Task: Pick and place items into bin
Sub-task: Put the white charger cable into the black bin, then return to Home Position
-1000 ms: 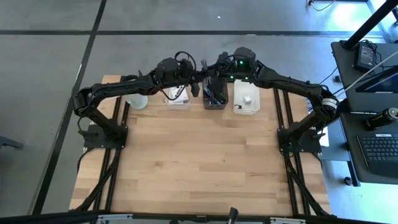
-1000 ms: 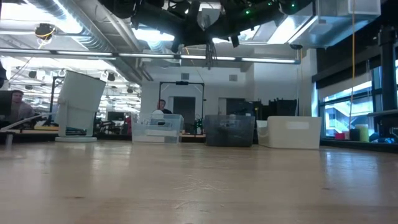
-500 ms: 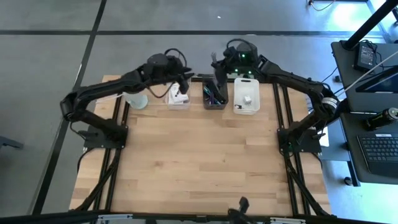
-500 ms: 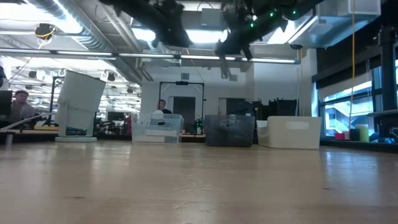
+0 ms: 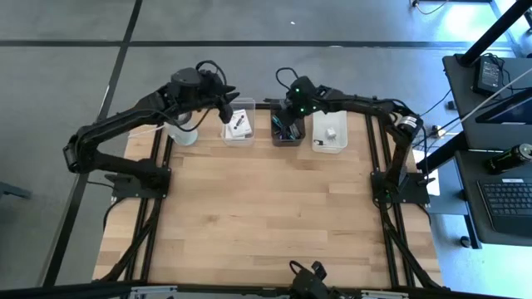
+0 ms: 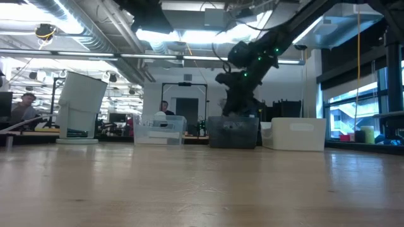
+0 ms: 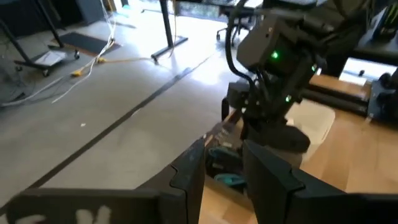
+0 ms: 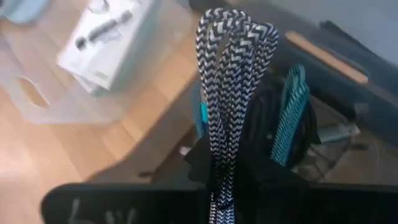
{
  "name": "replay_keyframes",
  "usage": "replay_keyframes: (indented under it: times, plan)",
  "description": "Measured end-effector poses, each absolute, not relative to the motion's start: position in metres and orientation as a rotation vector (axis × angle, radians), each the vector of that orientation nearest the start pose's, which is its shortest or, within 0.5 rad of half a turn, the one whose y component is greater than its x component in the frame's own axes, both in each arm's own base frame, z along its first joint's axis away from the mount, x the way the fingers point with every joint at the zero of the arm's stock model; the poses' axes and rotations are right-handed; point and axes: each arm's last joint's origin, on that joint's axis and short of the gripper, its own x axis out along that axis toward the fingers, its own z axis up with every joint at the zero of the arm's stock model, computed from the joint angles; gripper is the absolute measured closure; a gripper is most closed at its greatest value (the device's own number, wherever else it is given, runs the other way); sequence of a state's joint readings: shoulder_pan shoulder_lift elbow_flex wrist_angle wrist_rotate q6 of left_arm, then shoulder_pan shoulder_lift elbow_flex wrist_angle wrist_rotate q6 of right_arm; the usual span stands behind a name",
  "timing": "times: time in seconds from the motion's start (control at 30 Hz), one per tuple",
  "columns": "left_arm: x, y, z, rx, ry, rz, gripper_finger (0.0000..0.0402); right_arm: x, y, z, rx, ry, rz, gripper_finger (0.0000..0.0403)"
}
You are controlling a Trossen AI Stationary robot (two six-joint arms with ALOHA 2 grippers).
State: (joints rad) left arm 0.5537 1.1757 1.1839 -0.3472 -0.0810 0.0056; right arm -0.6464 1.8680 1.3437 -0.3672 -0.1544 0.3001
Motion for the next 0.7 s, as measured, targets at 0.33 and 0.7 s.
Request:
replay_keyframes:
  times: [0.33, 0.7]
  plan:
    - [0.213, 0.134, 0.370, -0.111, 0.409, 0.633, 0.0298, 0.321, -0.239, 0.212, 0.614, 0.756, -0.580, 0.0286]
    - [0.216, 0.126, 0.365, -0.135, 0.456, 0.603, 0.0305, 0.285, -0.238, 0.259, 0.563, 0.740, -0.602, 0.0223]
